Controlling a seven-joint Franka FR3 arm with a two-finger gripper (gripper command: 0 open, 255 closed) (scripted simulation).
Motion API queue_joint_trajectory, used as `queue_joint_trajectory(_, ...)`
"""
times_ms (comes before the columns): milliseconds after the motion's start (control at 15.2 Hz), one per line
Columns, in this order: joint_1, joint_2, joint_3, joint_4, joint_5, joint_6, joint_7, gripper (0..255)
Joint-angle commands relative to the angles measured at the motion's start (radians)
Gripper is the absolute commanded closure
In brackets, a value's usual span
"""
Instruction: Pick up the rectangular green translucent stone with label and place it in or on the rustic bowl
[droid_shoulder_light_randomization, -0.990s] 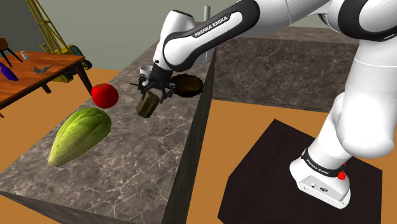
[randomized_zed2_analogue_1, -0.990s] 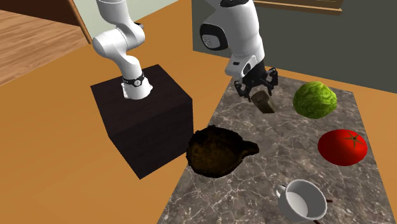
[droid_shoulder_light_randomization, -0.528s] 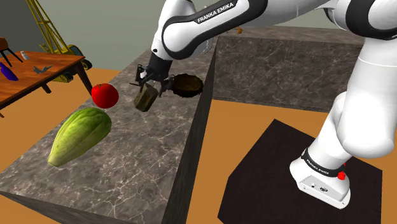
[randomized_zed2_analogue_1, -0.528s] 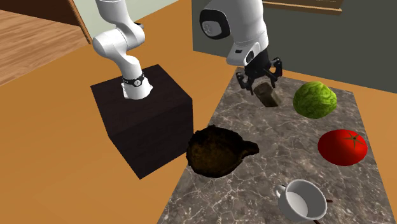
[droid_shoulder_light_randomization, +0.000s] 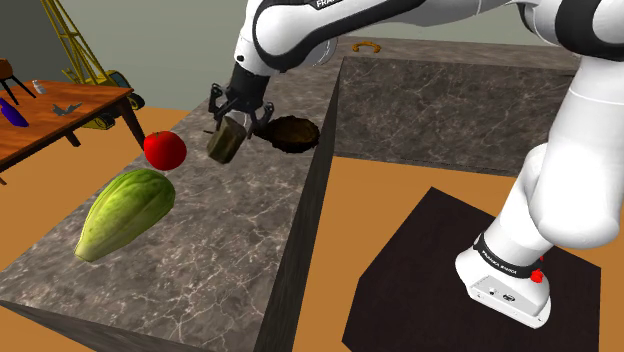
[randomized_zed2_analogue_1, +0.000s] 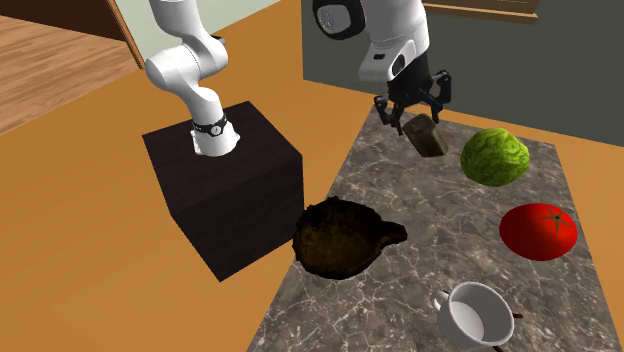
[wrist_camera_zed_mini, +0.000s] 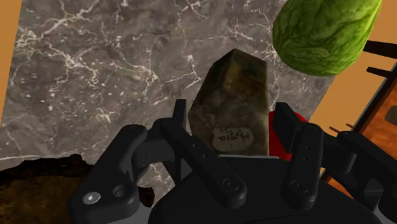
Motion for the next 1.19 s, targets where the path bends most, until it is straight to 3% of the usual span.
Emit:
queue_joint_trajectory(0,-0.015,-0.005,-0.007,0.012,0.009,-0.022,-0.022,255)
queue_joint_trajectory(594,-0.146,-0.011,-0.074,0.041,0.094,-0.115,-0.243,255)
queue_joint_trajectory(1122,-0.259,0.047,-0.135,0.152,0.14,-0.227,-0.408,255)
